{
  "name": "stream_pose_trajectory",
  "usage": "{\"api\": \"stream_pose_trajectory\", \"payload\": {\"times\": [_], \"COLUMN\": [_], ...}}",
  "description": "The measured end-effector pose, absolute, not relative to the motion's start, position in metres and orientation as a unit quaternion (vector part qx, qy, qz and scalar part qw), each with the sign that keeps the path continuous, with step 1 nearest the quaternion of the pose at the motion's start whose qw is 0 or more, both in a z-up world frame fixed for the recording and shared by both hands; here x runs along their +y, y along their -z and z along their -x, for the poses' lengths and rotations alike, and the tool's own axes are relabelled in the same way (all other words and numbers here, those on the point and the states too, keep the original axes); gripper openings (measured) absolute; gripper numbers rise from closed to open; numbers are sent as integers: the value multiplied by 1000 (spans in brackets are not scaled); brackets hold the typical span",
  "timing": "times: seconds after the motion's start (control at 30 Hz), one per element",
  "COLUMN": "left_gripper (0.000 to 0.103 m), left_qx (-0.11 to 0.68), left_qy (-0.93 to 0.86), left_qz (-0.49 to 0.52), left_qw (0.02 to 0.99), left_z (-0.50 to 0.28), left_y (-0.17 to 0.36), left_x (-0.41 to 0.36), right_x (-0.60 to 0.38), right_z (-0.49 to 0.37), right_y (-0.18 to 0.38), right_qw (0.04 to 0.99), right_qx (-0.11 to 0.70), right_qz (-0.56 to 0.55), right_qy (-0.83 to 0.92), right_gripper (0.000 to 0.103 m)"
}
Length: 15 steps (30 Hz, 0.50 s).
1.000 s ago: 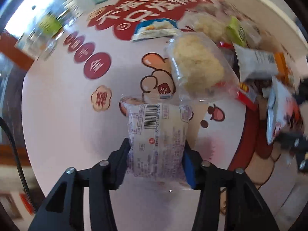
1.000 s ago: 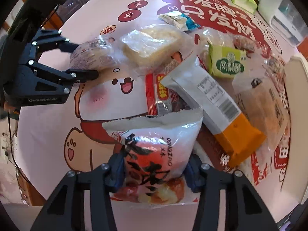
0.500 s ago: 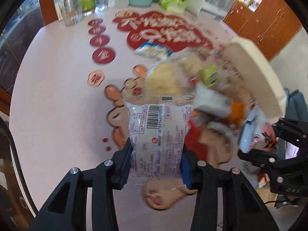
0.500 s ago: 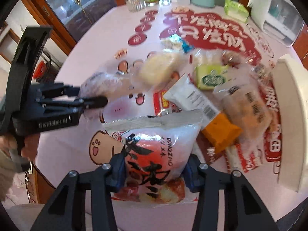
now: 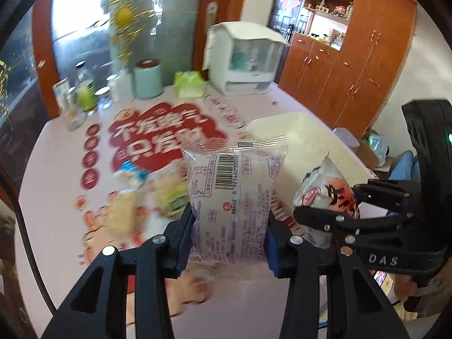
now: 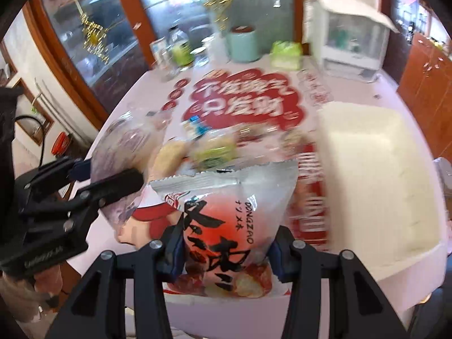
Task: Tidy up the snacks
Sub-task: 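Carry both bags over the white tray and open both tools to drop them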
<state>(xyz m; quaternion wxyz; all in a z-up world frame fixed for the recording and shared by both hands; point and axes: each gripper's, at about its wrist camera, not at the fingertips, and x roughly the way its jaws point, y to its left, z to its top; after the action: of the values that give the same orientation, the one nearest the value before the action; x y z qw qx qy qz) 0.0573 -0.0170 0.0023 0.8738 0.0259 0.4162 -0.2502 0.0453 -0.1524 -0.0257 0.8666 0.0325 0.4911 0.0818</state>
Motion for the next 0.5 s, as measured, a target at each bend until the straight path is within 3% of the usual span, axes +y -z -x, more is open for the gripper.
{"api": "stream_pose_trajectory", "payload": {"times": [0.3,0.5], "left_gripper": [42,43], "left_qx": [424,438], "left_qy": [264,255], "left_qz": [-37,-59], "left_qw": [865,860], "left_z": [-63,-85], "left_y": [4,13], "left_x": [-180,-241], "right_x": [-304,-370], "right_z": [-37,-47], "right_y": [9,18], "right_qw": [880,875], "right_qx": [473,477], "right_qz": [-47,-68], "right_qy": [4,41], "right_gripper": [48,49]}}
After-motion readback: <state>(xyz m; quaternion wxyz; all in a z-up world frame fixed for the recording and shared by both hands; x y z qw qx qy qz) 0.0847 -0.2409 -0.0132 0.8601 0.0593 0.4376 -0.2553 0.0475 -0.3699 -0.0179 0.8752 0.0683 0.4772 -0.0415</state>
